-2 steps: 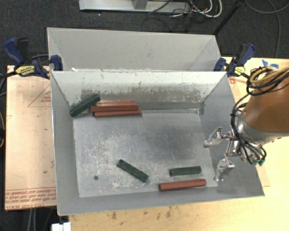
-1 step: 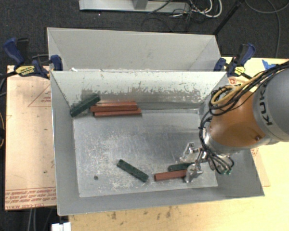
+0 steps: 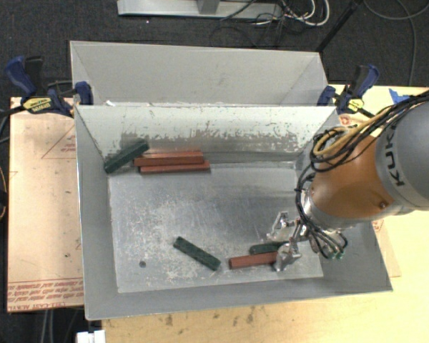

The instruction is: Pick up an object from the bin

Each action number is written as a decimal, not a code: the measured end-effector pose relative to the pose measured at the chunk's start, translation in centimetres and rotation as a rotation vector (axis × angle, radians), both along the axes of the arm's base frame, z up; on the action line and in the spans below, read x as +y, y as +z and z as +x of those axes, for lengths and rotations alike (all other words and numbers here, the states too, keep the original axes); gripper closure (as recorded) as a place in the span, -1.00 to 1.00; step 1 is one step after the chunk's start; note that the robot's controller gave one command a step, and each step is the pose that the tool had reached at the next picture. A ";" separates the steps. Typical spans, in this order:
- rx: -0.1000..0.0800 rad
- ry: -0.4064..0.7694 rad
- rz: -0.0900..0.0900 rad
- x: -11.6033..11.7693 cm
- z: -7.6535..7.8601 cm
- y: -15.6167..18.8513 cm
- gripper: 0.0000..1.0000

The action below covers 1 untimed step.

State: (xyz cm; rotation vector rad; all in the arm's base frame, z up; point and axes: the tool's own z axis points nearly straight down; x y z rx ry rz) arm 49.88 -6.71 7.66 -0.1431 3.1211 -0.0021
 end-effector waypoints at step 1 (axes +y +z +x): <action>0.014 0.018 0.000 -3.2 3.8 13.4 1.00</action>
Offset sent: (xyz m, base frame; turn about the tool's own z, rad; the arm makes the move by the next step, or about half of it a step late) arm 0.0000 0.0000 0.0000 0.0000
